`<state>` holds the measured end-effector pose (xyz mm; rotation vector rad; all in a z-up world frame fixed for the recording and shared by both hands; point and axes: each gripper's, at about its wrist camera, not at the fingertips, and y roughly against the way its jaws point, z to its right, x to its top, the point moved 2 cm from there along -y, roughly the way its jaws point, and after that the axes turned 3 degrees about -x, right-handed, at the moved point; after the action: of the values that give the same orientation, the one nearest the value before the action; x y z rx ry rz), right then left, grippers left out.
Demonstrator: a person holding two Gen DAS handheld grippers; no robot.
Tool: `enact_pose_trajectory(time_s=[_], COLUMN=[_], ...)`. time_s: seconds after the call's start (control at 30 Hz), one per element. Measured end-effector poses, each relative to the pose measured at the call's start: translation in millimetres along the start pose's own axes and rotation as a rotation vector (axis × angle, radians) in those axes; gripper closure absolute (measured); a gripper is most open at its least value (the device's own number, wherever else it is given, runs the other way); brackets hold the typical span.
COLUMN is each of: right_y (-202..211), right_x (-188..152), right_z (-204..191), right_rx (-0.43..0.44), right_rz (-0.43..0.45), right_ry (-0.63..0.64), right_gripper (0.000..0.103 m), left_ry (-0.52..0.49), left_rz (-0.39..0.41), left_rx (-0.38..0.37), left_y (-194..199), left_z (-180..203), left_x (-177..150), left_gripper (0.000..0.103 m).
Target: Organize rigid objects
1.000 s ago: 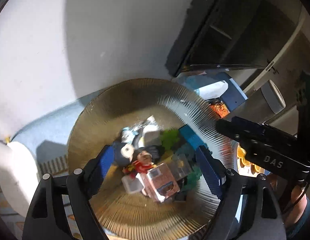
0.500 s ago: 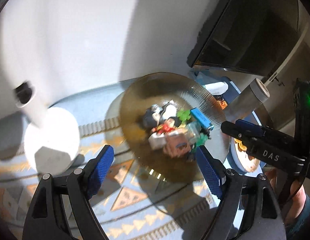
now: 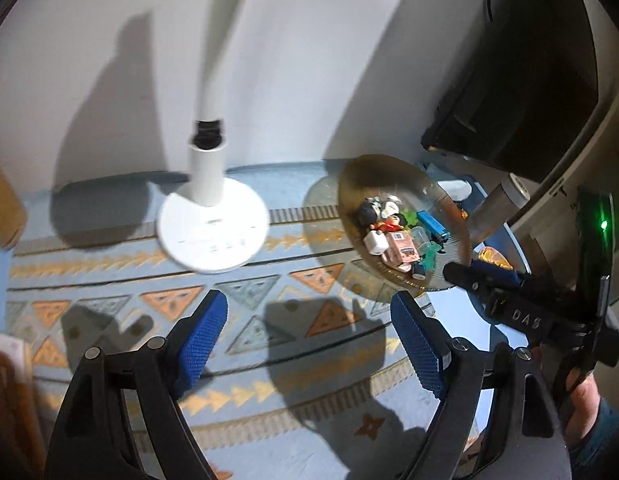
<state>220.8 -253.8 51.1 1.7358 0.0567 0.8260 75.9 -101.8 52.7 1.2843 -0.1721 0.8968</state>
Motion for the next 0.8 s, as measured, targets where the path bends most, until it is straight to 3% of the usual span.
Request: enact_pose_trajectory(time_s=[0.2,0.4,0.67,0.8], right_y=[6.5,-6.9,1.3,-4.0], right_x=[-28.1,-75.0,-93.5,-101.6], right_z=[-41.7,-83.6,-110.7,-113.0], right_rx=[0.026,0.016,-0.033,-0.029], right_rz=[-0.029,-0.117,-0.079,-0.101], right_ry=[-0.012,-0.027,0.036,0.027], right_gripper=[0.044,0.044,0.044,0.044], left_ry=[0.069,0.195,0.192,0.182], left_rz=[0.006,-0.013,-0.026,-0.006], left_rx=[0.084,-0.035,-0.031,-0.001], left_y=[27.3,38.3,47.5,55.3], left_z=[-29.9,-46.5,-49.4,-54.2], left_x=[-24.5,-61.6,-86.0,-91.3], left_gripper=[0.014,0.014,0.014,0.014])
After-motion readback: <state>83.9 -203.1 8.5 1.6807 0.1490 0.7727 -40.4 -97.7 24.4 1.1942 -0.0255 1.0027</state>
